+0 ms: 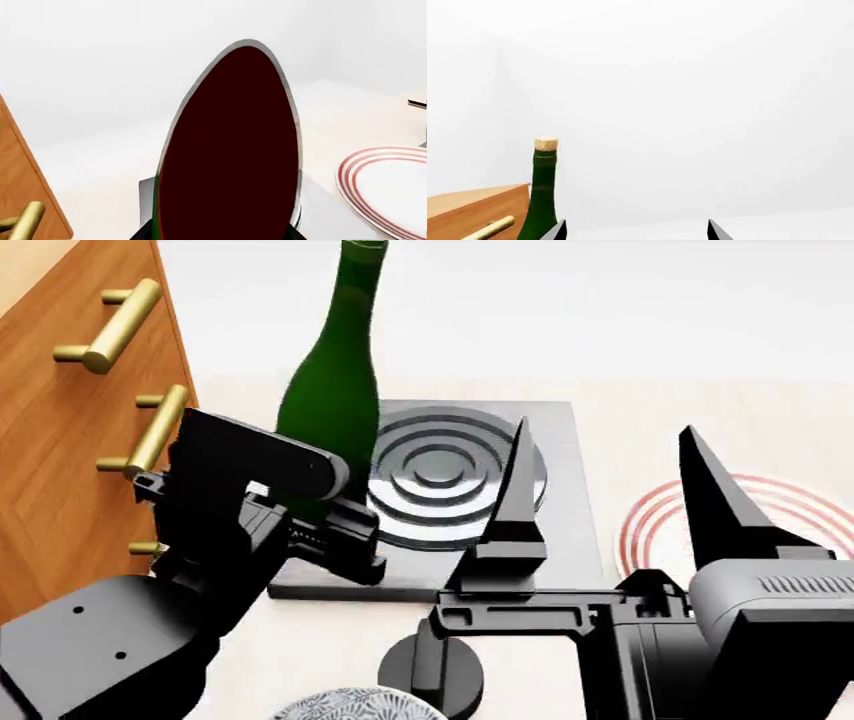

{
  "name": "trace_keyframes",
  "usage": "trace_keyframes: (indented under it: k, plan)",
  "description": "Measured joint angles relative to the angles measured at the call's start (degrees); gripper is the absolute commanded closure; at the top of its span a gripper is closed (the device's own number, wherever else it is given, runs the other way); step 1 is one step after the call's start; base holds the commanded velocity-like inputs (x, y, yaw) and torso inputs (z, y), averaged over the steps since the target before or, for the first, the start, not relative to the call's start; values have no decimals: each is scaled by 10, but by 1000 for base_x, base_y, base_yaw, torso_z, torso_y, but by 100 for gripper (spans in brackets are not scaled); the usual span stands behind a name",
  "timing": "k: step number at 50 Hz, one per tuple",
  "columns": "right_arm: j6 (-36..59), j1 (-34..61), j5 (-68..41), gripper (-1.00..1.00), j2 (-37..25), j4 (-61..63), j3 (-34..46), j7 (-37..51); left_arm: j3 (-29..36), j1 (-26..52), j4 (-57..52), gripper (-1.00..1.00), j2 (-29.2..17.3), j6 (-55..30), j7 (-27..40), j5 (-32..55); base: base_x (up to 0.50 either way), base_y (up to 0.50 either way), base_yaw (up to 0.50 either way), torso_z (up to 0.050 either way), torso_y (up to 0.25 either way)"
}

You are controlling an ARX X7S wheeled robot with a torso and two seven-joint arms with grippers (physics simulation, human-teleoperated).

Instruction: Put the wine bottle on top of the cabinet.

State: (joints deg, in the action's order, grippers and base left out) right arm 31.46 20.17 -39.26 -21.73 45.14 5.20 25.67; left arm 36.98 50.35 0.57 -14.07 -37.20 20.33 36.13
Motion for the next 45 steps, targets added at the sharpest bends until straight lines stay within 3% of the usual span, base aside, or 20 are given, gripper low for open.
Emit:
trace_keyframes:
  k: [25, 45]
  plan:
    - [-140, -190, 77, -100, 16, -18, -2, -31, -63, 169, 84, 100, -27, -32, -6, 3, 0, 0, 0, 0, 1]
    - [-165, -217, 73, -100, 18, -21, 0, -38, -80, 369, 304, 100, -19, -28, -59, -24, 0, 0, 0, 0, 1]
